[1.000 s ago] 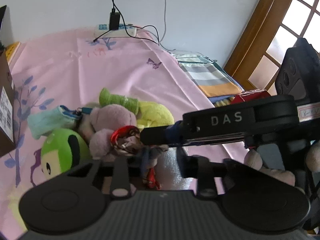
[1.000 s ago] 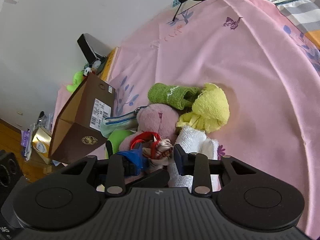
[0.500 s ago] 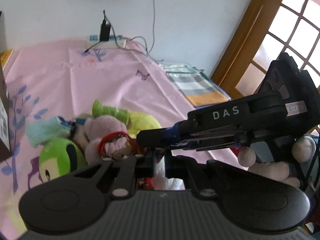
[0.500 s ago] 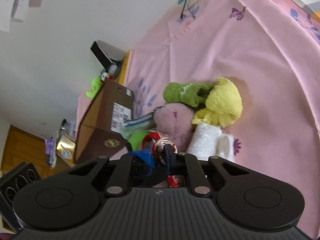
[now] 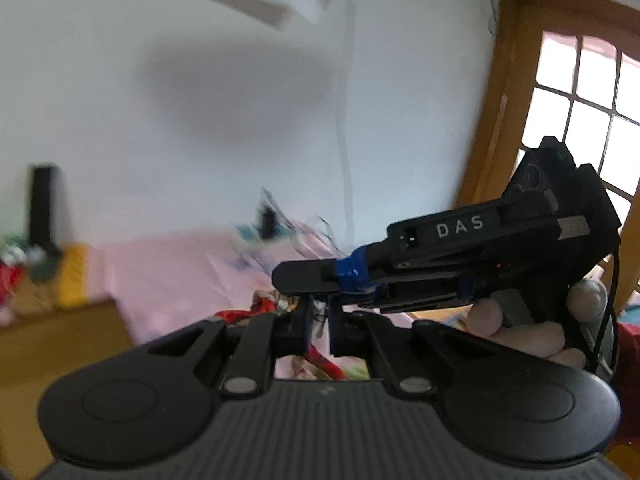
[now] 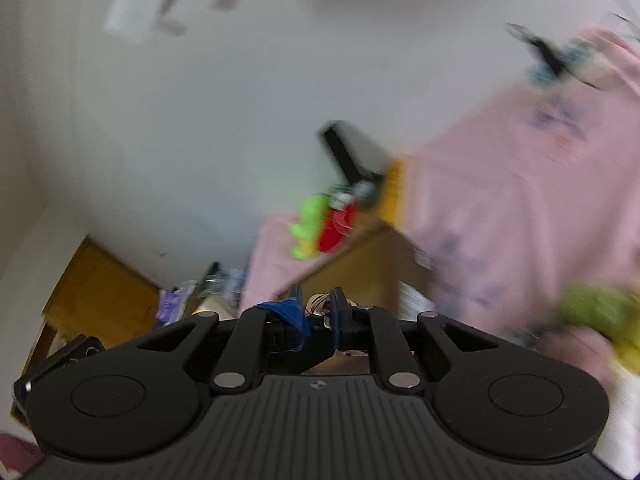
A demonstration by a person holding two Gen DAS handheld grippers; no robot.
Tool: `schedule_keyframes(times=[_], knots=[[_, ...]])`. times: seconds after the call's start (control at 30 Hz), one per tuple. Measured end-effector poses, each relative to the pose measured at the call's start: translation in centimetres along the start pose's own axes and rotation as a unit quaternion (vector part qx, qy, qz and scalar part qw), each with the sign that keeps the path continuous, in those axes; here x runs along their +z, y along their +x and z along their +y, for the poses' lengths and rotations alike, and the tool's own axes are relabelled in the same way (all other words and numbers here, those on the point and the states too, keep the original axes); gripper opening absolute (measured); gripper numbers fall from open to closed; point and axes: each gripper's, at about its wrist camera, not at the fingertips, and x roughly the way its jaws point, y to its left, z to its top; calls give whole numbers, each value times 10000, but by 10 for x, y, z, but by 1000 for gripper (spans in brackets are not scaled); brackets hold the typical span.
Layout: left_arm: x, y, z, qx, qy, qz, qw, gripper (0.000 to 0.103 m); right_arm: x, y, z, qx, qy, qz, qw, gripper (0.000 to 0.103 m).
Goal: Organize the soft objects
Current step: 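Carry the red ribbon toy with the right gripper over the brown box, then open the right gripper to drop the red ribbon toy into the box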
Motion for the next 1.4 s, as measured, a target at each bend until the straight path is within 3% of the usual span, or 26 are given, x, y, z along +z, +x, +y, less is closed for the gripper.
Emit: schedule_keyframes(times=[0.23, 0.43, 0.73, 0.9, 1.03, 1.1, 1.17, 1.3, 1.4], knots=[[18, -31, 107, 616, -125, 21, 9980, 0, 18, 116, 56, 418, -629, 155, 9970, 0], [-7, -31, 184, 735, -619, 547, 9939, 0, 1, 202, 62, 179, -629, 618, 9959, 0], [-40, -17, 250, 1048, -848, 1045, 9853, 0, -24, 269, 46, -82, -12, 1126, 9936, 0], [-50, 6, 279, 1190, -990, 1318, 9791, 1, -26, 297, 44, -393, -285, 1244, 9910, 0], [-64, 28, 297, 1422, -1090, 1713, 9688, 3, -27, 326, 36, -746, -524, 1472, 9849, 0], [-68, 32, 301, 1510, -1105, 1823, 9653, 10, -31, 336, 34, -1082, -736, 1534, 9795, 3], [-71, 34, 307, 1592, -1231, 1922, 9605, 47, -32, 337, 30, -1292, -837, 1483, 9769, 4], [-66, 27, 307, 1679, -1143, 1867, 9612, 46, -26, 329, 25, -1363, -733, 1350, 9787, 5], [-52, 11, 299, 1646, -1129, 1615, 9665, 46, -17, 312, 32, -1270, -753, 1121, 9827, 5]])
